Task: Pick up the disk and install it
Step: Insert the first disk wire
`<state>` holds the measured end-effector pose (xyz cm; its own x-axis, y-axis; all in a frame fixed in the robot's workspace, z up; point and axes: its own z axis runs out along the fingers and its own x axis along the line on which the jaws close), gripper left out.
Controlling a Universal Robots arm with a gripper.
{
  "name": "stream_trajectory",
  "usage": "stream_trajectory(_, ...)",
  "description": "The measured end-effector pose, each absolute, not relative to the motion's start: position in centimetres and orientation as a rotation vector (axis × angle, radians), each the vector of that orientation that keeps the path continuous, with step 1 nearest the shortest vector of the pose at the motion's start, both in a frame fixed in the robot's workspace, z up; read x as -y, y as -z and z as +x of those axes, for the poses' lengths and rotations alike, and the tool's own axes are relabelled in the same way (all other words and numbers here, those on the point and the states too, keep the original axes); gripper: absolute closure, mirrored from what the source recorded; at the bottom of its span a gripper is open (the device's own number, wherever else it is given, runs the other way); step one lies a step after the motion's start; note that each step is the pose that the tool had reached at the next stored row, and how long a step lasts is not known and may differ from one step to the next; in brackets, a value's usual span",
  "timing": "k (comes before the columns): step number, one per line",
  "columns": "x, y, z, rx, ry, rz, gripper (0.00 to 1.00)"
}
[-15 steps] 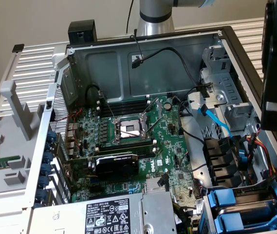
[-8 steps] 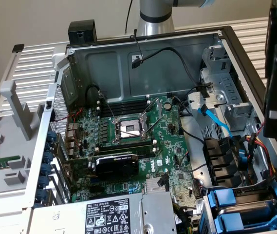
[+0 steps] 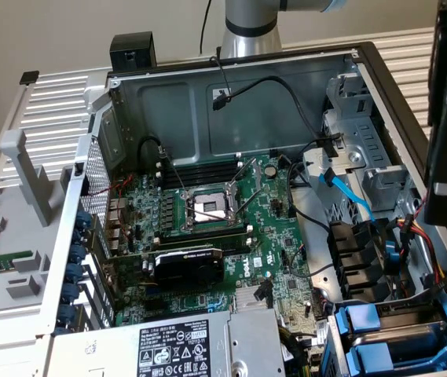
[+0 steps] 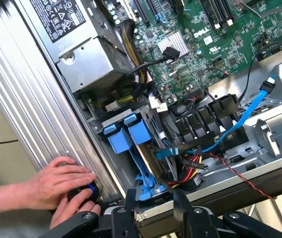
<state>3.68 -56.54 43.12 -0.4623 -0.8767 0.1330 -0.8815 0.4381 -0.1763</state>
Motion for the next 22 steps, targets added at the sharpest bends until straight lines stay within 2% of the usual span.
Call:
stream_trajectory(13,56.54,-43.13,3.37,2.484,-0.347,1.89,0.57)
stream_trajectory(19,56.54,-43.12,3.35,2.395,-0.278,1.933,0.57)
stream_trajectory(22,56.54,-43.13,3.33,2.355,-0.264,1.968,0.57)
